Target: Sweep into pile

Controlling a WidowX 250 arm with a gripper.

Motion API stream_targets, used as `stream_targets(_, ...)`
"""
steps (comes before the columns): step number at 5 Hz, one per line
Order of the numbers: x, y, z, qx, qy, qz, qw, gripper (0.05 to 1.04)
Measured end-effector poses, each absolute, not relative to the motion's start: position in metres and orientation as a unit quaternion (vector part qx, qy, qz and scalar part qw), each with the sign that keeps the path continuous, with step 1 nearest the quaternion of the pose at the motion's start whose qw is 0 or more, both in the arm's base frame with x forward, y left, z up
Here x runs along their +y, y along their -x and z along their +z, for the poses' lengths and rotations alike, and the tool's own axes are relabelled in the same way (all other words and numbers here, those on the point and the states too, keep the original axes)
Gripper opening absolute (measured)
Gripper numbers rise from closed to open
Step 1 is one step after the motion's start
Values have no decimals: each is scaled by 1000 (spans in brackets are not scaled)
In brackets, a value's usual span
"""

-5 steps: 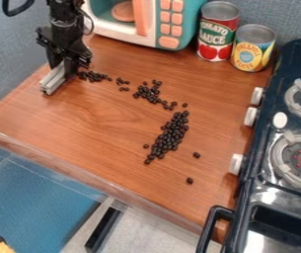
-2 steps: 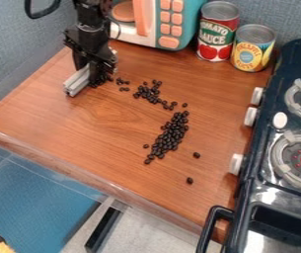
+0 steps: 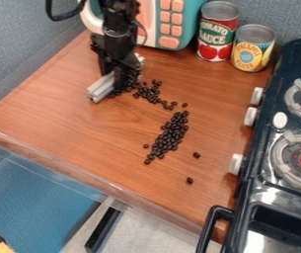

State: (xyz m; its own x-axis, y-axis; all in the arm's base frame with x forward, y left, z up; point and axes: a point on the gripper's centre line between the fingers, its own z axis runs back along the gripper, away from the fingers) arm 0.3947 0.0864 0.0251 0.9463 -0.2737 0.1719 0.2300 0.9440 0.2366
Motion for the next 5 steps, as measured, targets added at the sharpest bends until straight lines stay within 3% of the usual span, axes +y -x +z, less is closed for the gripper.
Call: stream_targets(5, 22, -371, 28, -115, -81, -188, 972, 368)
